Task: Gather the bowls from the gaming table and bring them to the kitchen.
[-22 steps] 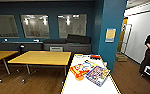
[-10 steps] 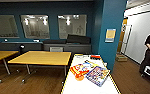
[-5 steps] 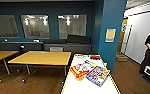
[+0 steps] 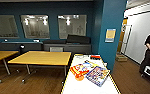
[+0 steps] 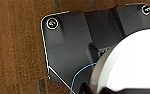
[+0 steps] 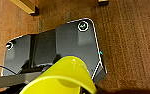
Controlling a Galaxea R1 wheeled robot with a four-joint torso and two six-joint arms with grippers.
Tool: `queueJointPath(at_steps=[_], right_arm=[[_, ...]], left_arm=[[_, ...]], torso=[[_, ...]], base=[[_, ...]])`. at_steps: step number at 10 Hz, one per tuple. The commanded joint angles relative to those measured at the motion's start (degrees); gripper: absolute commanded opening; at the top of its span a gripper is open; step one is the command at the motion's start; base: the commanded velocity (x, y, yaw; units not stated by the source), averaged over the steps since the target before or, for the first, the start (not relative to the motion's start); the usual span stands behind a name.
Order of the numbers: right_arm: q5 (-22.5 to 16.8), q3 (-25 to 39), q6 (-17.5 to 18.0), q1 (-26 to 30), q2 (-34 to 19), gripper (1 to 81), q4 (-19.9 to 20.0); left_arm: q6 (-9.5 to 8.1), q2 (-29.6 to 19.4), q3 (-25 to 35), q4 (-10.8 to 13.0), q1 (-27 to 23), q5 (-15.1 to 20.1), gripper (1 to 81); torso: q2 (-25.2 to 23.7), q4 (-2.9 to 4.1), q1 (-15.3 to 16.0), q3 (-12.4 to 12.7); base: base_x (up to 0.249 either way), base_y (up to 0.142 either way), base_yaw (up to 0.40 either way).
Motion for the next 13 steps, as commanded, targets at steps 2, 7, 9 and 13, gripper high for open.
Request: queueJointPath(at_steps=[2, 7, 9, 13], right_arm=[[-2.5, 0.6, -0.2, 2.7, -1.5, 1.0, 0.3], [-1.3, 12.0, -0.3, 2.8, -9.8, 1.0, 0.1], [-1.4, 11.7, -0.3, 2.8, -9.6, 1.0, 0.1], [-1.4, 11.1, -0.4, 3.1, -9.5, 1.0, -0.4]], left_arm=[[0.03, -0.6, -0.2, 0.0, -3.5, 2.4, 1.0], [-0.23, -1.9, -0.2, -0.3, -3.4, 0.8, 1.0], [-0.32, -2.3, 0.1, -0.3, -3.5, 0.8, 1.0], [-0.5, -5.2, 0.1, -3.9, -3.2, -1.5, 1.0]], torso=[[0.0, 0.0, 0.0, 0.0], [0.0, 0.0, -0.1, 0.0], [0.0, 0.0, -0.1, 0.0], [0.0, 0.0, -0.1, 0.0]], base=[[0.0, 0.0, 0.0], [-0.085, 0.0, 0.0], [-0.092, 0.0, 0.0], [-0.096, 0.0, 0.0]])
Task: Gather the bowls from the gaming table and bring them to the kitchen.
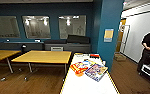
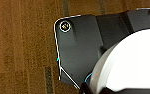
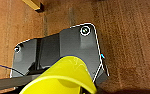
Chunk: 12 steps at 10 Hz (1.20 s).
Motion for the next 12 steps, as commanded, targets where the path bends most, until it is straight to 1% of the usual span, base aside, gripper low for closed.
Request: queueJointPath(at_steps=[1, 2, 4, 5, 6, 7, 12], right_arm=[[-2.4, -0.4, -0.2, 2.9, -1.7, 1.0, -0.3], [-2.4, -0.5, -0.2, 3.1, -1.3, 1.0, -0.4], [-2.6, -1.6, -0.3, 2.9, 0.6, 1.0, -0.5], [-2.9, -4.3, -0.2, 2.8, 3.1, 1.0, -0.5], [-3.2, -8.9, -0.3, 2.7, 6.6, 1.0, -0.6], [-3.2, -11.5, -0.3, 2.7, 8.7, 1.0, -0.9], [-3.1, -10.0, -0.2, 2.5, 7.5, 1.0, -0.6]], left_arm=[[-0.36, -3.1, -0.1, -2.8, -3.2, 0.3, 1.0], [-0.36, -4.0, 0.0, -3.3, -3.2, 0.3, 1.0], [-0.36, -4.3, 0.0, -3.2, -3.2, 0.3, 1.0], [-0.36, -4.1, 0.0, -3.1, -3.2, 0.3, 1.0], [-0.27, -3.9, 0.0, -2.9, -3.2, 0.3, 1.0], [-0.27, -3.8, 0.0, -2.7, -3.2, 0.3, 1.0], [-0.19, -3.5, 0.0, -2.5, -3.2, 0.3, 1.0]], torso=[[0.0, 0.0, 0.0, 0.0], [0.0, 0.0, 0.0, 0.0], [0.0, 0.0, 0.0, 0.0], [0.0, 0.0, 0.0, 0.0], [0.0, 0.0, 0.0, 0.0], [0.0, 0.0, 0.0, 0.0], [0.0, 0.0, 0.0, 0.0]], base=[[-0.099, 0.0, 0.0], [-0.1, 0.0, 0.0], [-0.1, 0.0, 0.0], [-0.1, 0.0, 0.0], [-0.1, 0.0, 0.0], [-0.1, 0.0, 0.0], [-0.102, 0.0, 0.0]])
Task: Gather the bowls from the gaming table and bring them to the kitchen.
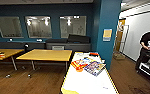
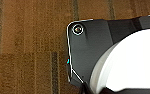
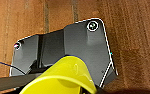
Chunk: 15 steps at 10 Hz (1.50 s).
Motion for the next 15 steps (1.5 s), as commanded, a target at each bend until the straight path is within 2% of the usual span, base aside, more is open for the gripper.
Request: queueJointPath(at_steps=[1, 15], right_arm=[[-2.6, 0.6, -0.2, 2.5, -2.0, 1.0, -0.2], [-1.9, 0.8, -0.2, 1.9, -1.7, 1.0, -0.4]], left_arm=[[0.01, -0.5, -0.5, 0.1, -3.2, 2.5, 1.0], [0.28, 0.3, -0.5, 0.2, -3.0, 2.6, 1.0]], torso=[[0.0, 0.0, 0.0, 0.0], [0.0, 0.0, 0.0, 0.0]], base=[[-0.106, 0.0, 0.0], [-0.131, 0.0, 0.0]])
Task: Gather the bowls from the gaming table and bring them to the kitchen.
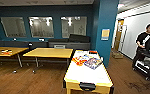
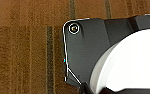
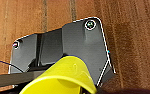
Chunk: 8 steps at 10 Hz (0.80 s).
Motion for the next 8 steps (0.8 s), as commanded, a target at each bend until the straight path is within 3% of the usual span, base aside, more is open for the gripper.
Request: queueJointPath(at_steps=[1, 8], right_arm=[[-2.3, 0.4, -0.2, 2.5, -1.2, 1.0, -0.5], [-2.4, 0.4, -0.4, 2.5, -0.3, 1.0, -0.6]], left_arm=[[0.08, -0.7, -0.4, 0.2, -3.2, 2.5, 1.0], [0.17, -0.3, -0.5, 0.2, -3.0, 2.5, 1.0]], torso=[[0.0, 0.0, 0.0, 0.0], [0.0, 0.0, 0.0, 0.0]], base=[[-0.143, 0.0, 0.0], [-0.145, 0.0, 0.0]])
